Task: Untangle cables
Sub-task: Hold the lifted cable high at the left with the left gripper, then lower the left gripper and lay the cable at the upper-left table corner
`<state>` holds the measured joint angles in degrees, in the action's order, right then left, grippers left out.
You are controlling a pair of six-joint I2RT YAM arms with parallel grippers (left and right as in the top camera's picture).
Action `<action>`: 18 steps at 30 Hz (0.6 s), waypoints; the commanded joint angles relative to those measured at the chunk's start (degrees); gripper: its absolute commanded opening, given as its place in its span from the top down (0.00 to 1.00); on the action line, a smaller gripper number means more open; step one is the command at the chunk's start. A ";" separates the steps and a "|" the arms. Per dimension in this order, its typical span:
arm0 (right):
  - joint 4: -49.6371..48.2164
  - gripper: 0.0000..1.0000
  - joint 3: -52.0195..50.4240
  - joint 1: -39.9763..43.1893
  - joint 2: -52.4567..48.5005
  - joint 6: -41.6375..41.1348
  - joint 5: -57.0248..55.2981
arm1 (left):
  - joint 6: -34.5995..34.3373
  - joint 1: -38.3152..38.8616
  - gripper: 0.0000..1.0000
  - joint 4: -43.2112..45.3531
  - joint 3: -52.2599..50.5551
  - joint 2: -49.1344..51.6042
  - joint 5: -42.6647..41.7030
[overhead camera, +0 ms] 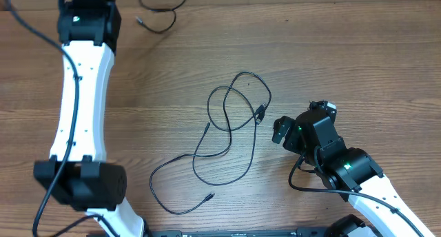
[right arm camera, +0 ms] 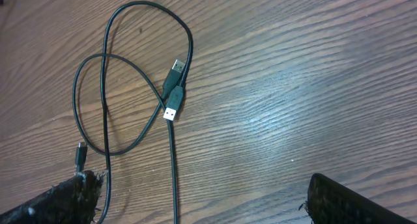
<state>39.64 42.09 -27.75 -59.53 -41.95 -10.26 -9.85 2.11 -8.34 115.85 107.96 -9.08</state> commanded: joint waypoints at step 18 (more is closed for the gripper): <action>-0.28 0.00 0.63 0.22 0.02 0.17 0.02 | -22.29 -7.45 0.96 2.38 0.66 5.31 -8.17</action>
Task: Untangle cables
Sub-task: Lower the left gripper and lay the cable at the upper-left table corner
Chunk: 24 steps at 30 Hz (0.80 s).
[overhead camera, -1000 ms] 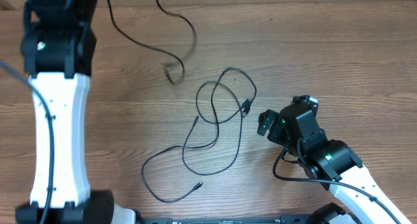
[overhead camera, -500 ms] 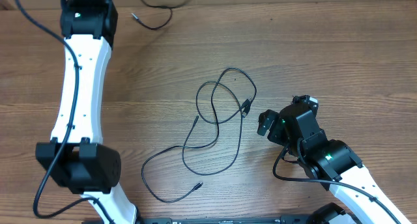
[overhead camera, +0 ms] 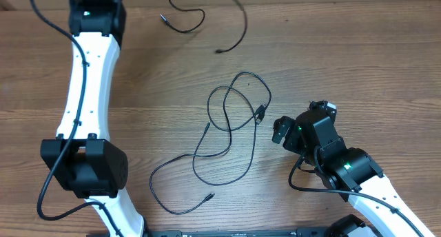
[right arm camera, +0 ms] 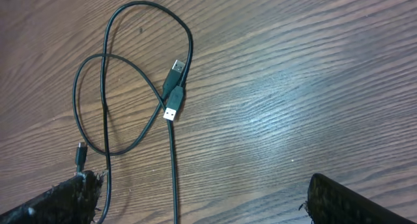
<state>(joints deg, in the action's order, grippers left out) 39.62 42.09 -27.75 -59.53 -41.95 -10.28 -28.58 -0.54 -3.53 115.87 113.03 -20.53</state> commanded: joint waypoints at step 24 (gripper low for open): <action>0.39 0.00 0.63 0.22 0.02 0.17 0.09 | -16.70 -25.88 0.96 -16.15 0.61 19.10 4.52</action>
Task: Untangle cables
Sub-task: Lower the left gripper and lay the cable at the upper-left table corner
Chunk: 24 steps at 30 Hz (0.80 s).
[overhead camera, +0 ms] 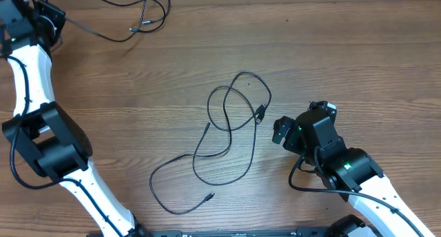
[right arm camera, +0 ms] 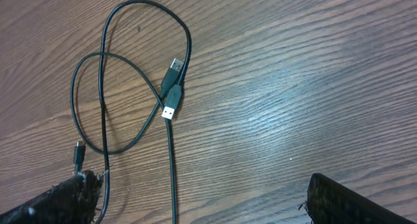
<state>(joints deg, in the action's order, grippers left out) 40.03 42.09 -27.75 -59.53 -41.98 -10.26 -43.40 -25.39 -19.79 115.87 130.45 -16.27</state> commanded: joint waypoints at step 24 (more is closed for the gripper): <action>0.02 0.00 0.63 0.22 0.02 0.20 0.11 | -1.81 -10.43 0.00 -2.03 0.59 4.94 0.26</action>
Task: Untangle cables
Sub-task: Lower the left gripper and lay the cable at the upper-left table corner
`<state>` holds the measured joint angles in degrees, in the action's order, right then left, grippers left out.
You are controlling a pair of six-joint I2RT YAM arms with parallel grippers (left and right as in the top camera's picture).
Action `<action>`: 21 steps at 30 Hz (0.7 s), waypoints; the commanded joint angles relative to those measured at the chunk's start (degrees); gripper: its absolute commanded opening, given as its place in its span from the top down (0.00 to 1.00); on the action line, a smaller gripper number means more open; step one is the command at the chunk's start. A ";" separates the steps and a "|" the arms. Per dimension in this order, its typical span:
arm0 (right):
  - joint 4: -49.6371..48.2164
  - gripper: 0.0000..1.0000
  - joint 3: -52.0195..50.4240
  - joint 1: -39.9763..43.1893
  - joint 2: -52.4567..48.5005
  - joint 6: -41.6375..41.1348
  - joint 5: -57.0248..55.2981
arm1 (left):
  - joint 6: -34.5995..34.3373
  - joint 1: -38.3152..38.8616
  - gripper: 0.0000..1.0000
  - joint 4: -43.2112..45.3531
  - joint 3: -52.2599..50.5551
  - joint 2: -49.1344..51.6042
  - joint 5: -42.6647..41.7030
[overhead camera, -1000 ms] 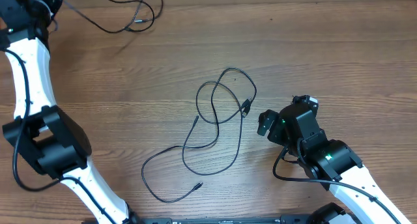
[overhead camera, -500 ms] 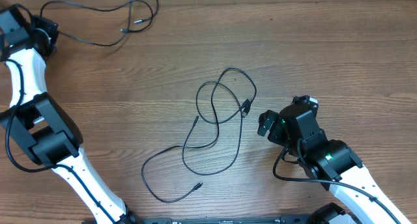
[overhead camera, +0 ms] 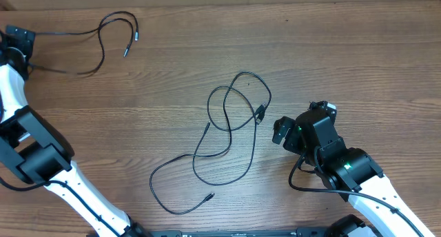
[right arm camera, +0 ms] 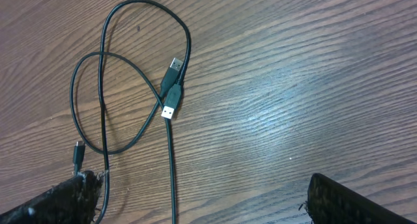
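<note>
Two black cables (overhead camera: 231, 123) lie looped over each other in the middle of the wooden table; their two USB plugs (right arm camera: 172, 87) sit side by side. My right gripper (overhead camera: 289, 127) hovers just right of the plugs. In the right wrist view the gripper (right arm camera: 202, 199) is open, with only one cable strand (right arm camera: 172, 178) running across the table between its fingers. A separate black cable (overhead camera: 103, 34) lies at the table's top left. One end of it runs into my left gripper (overhead camera: 15, 43), which is shut on it at the far left edge.
The left arm (overhead camera: 27, 154) stretches along the left edge of the table. The right arm (overhead camera: 351, 171) comes in from the lower right corner. A loose small plug (overhead camera: 209, 195) ends the lower loop near the front.
My left gripper has moved from the top-left corner down along the left edge. The separate cable it holds now lies stretched farther left. The right gripper and the looped cables have not moved.
My left gripper first held the separate cable at the table's far edge, left of centre. Then that cable trailed out to the right. Then the gripper was in the far left corner with the cable bunched beside it, and now the cable lies at the top left.
</note>
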<state>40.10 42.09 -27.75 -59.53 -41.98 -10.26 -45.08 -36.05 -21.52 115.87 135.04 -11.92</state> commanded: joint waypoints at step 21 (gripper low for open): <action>1.81 0.00 0.63 0.22 0.02 0.22 0.00 | 35.06 3.39 0.00 -25.42 0.59 0.22 -16.37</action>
<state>42.06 42.09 -27.75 -59.53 -41.95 -10.26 -23.62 -33.76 -45.06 115.92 135.04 -27.70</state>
